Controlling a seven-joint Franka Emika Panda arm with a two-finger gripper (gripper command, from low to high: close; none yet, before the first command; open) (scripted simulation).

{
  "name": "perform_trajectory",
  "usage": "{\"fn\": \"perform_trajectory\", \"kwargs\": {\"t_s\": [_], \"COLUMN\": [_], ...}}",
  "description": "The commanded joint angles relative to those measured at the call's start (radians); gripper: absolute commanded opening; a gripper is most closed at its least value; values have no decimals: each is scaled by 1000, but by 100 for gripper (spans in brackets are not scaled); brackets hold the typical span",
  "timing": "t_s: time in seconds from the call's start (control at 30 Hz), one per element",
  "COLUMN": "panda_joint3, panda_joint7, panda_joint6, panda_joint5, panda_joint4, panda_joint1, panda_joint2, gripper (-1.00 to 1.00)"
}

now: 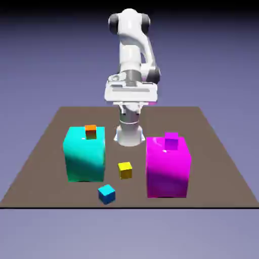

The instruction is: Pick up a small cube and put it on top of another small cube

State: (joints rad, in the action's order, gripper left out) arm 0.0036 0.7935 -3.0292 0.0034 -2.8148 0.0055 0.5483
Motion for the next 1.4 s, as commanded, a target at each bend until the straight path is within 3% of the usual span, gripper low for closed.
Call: {"fn": "perform_trajectory", "kwargs": {"t_s": [0.0,0.87,0.93,1.23,1.27,1.37], "panda_joint3": [3,81,81,61,61,66], "panda_joint7": [44,1174,1176,1185,1185,1183], "panda_joint6": [6,175,175,-83,-83,-23], "panda_joint5": [3,77,77,58,58,62], "panda_joint4": [-4,-107,-107,-57,-57,-69], "panda_joint1": [-5,-146,-147,-132,-132,-135], "panda_joint2": [-18,-486,-487,-795,-795,-723], "gripper": [0,0,0,0,-100,-100]}}
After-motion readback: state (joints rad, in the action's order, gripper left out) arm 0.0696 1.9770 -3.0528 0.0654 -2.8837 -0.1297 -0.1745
